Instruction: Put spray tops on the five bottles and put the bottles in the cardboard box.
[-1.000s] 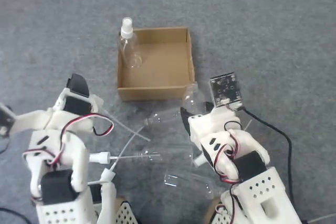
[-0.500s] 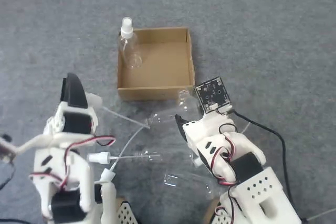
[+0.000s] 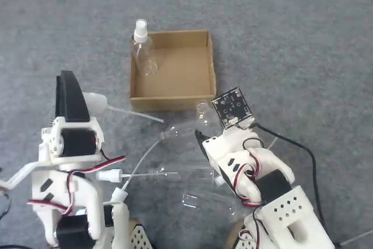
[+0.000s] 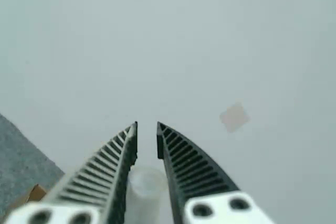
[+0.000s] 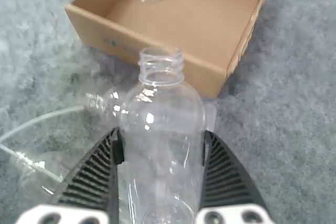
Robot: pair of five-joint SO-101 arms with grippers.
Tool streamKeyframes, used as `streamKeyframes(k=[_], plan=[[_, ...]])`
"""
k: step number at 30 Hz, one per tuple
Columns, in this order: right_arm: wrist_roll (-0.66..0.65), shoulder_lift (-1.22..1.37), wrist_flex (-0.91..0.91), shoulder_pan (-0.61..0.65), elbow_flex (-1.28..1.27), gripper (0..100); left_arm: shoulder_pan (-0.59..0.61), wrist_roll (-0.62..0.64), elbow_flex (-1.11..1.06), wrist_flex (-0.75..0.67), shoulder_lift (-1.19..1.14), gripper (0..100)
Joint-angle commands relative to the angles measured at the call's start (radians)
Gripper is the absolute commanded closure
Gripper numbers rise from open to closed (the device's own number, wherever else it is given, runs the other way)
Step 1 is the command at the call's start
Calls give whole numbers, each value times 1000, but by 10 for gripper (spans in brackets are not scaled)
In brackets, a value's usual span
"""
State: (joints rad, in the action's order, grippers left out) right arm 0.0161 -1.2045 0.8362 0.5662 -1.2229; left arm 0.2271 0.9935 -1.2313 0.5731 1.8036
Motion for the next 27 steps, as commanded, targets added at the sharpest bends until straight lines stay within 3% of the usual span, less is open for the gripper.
streamKeyframes(k=[1, 9, 16, 27], plan=[[-18, -102, -13, 10, -9, 993, -5, 12, 8, -95, 14, 988], [-129, -383, -15, 94, -155, 993, -9, 61, 15, -109, 15, 988], [-215, -610, -8, 148, -276, 993, -109, 58, 13, -135, 15, 988], [-244, -610, -13, 160, -290, 993, -126, 57, -15, -133, 15, 988]])
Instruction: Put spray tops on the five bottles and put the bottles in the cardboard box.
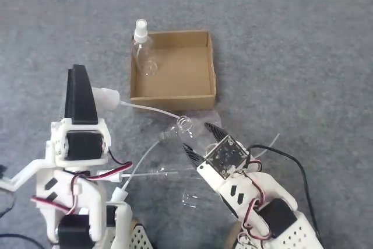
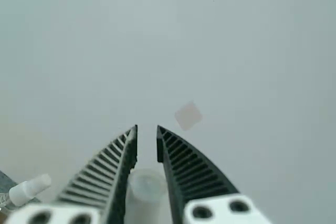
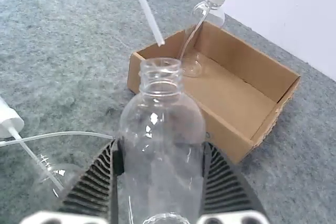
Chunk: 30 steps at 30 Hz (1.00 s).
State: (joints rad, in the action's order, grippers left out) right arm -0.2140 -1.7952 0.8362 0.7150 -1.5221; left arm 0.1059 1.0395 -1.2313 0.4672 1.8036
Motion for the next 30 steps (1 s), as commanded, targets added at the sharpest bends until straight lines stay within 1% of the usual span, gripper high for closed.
streamKeyframes(k=[1, 7, 10, 14, 17, 21, 30], plan=[[-14, -19, -13, 12, 9, 993, -5, 11, -21, -28, 15, 988], [-14, -19, -13, 12, 8, 993, -5, 9, -42, -28, 15, 988], [-14, -19, -13, 12, 8, 993, -12, -21, -42, -28, 15, 988], [-14, -19, -13, 12, 8, 993, -66, -26, -61, -12, 15, 988], [-14, -19, -13, 12, 8, 993, -110, -64, -64, 15, 15, 988], [-14, -19, -13, 12, 8, 993, -140, -72, -64, 29, 15, 988], [-15, -19, -13, 12, 8, 993, -140, -69, -64, 29, 15, 988]])
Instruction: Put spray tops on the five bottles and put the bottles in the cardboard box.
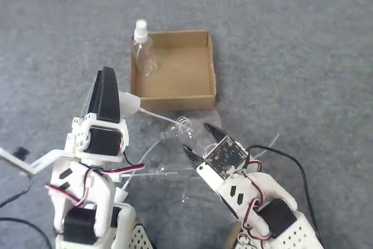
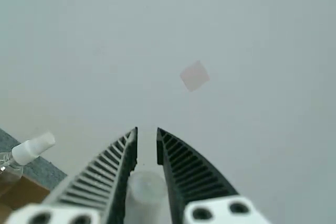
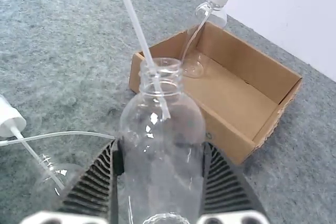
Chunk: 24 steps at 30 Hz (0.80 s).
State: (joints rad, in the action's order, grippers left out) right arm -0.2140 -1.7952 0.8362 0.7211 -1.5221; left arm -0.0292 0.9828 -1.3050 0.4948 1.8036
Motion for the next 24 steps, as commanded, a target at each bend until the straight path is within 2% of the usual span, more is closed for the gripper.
streamKeyframes(k=[1, 8, 14, 24], plan=[[-15, -19, -13, 5, 8, 993, -6, -12, 10, 2, 15, 988], [-15, -19, -13, 5, 8, 993, -9, -11, -16, 20, 15, 987], [-15, -19, -13, 5, 8, 993, -72, -17, -33, 21, 15, 987], [-15, -19, -13, 5, 8, 993, -78, -15, -39, 38, 15, 987]])
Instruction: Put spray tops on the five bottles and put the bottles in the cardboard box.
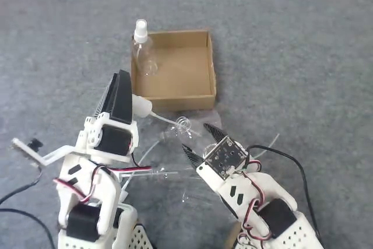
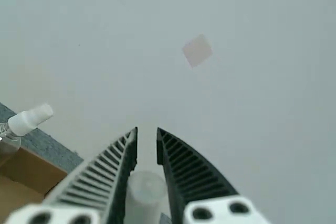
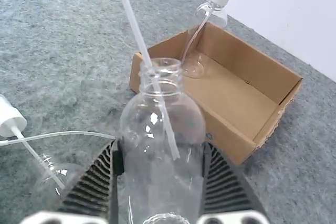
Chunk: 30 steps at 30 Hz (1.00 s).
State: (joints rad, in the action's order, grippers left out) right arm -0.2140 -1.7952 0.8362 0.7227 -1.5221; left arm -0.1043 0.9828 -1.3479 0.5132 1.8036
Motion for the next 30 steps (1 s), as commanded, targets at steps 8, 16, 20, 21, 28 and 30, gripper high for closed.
streamKeyframes(k=[8, 16, 20, 21, 28, 30], plan=[[-15, -19, -13, 4, 8, 993, -3, -15, -18, 25, 15, 987], [-15, -19, -13, 4, 8, 993, -61, -18, -24, 48, 15, 987], [-15, -19, -13, 4, 8, 993, -91, -61, -27, 61, 15, 987], [-15, -19, -13, 4, 8, 993, -91, -63, -27, 61, 15, 987], [-15, -19, -13, 4, 8, 993, -92, -64, -28, 84, 15, 987], [-15, -19, -13, 4, 8, 993, -97, -64, -30, 89, 15, 987]])
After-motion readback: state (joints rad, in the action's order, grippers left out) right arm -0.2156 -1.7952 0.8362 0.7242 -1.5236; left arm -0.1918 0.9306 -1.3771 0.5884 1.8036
